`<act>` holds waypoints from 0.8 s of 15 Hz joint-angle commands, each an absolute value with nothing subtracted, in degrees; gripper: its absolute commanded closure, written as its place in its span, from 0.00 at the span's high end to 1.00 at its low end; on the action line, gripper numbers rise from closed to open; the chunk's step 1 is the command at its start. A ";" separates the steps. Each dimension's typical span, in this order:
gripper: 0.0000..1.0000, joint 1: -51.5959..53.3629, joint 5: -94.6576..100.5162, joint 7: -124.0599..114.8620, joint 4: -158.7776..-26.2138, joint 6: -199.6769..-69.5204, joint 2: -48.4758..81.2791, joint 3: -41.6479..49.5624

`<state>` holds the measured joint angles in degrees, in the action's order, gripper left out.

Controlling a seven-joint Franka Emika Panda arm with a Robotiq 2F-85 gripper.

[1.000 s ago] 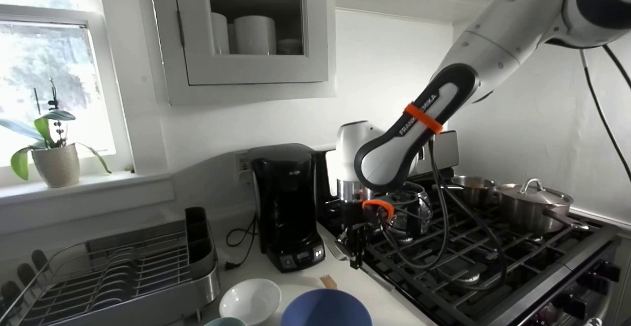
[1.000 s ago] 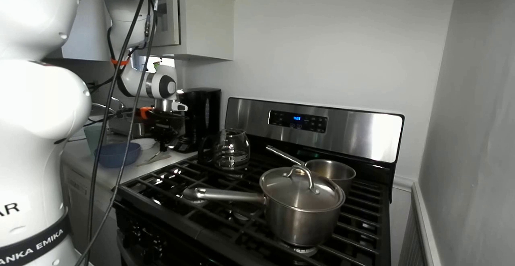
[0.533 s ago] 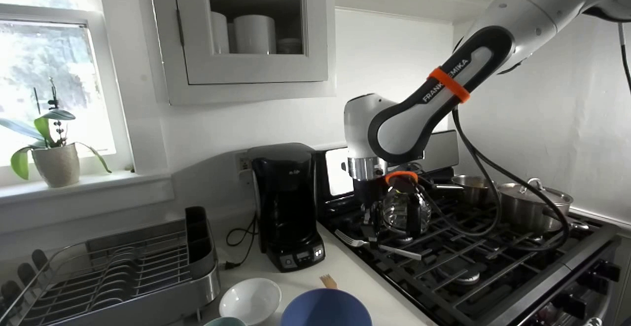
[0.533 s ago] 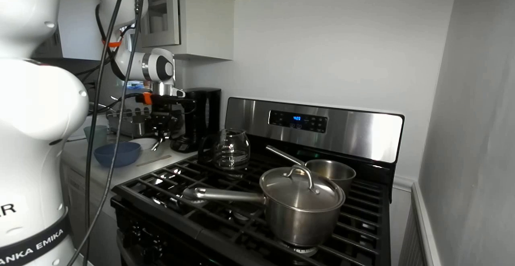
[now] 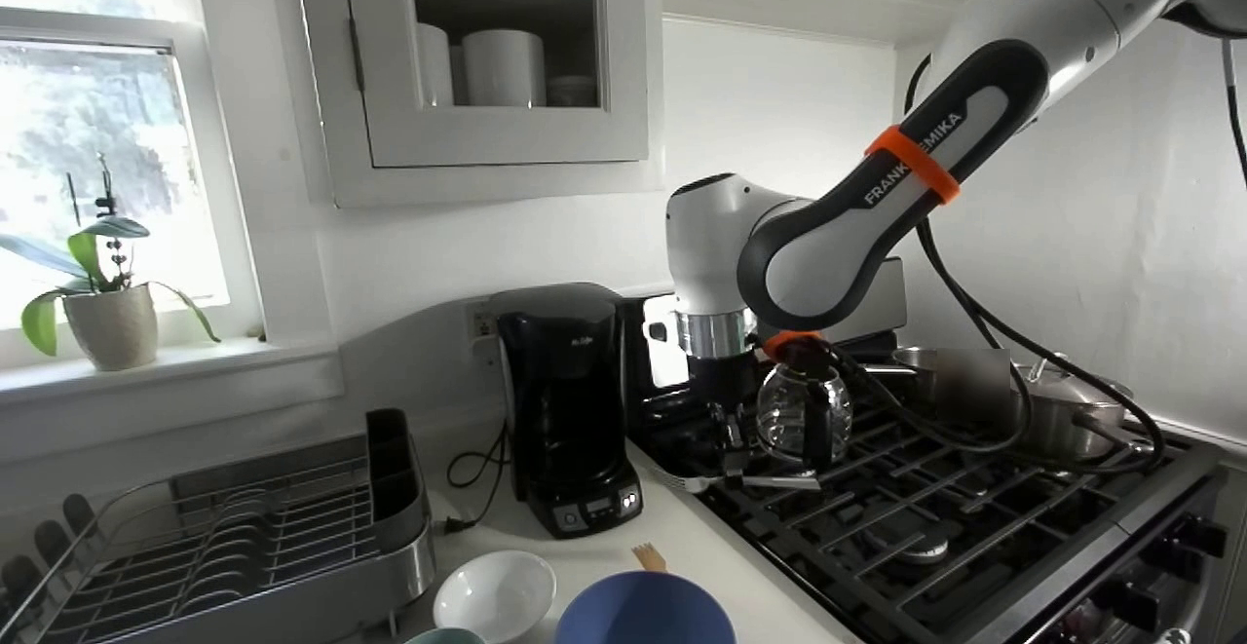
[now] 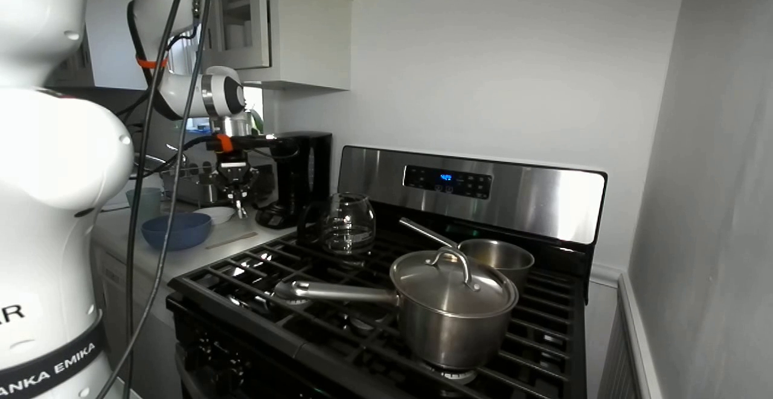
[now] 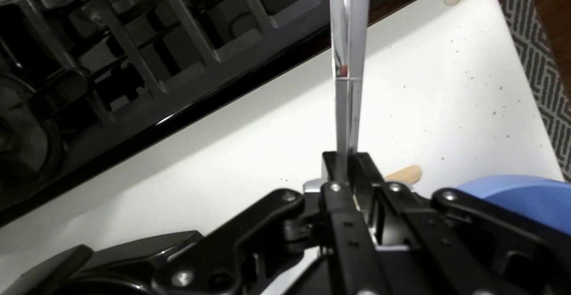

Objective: Rotate the fork on the counter top anticlockwise once to make the fork face the opposite direction of its original position

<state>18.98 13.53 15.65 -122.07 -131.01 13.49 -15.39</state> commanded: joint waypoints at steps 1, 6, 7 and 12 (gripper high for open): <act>0.11 18.41 14.72 17.20 -121.97 -132.08 13.68 -16.15; 0.03 18.35 16.03 19.52 -121.98 -134.16 14.06 -16.21; 0.03 18.89 18.99 21.83 -120.78 -132.11 14.35 -16.10; 0.03 17.82 22.93 35.73 -118.21 -128.59 15.87 -16.82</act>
<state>18.93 20.31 28.65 -120.40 -129.80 14.30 -15.96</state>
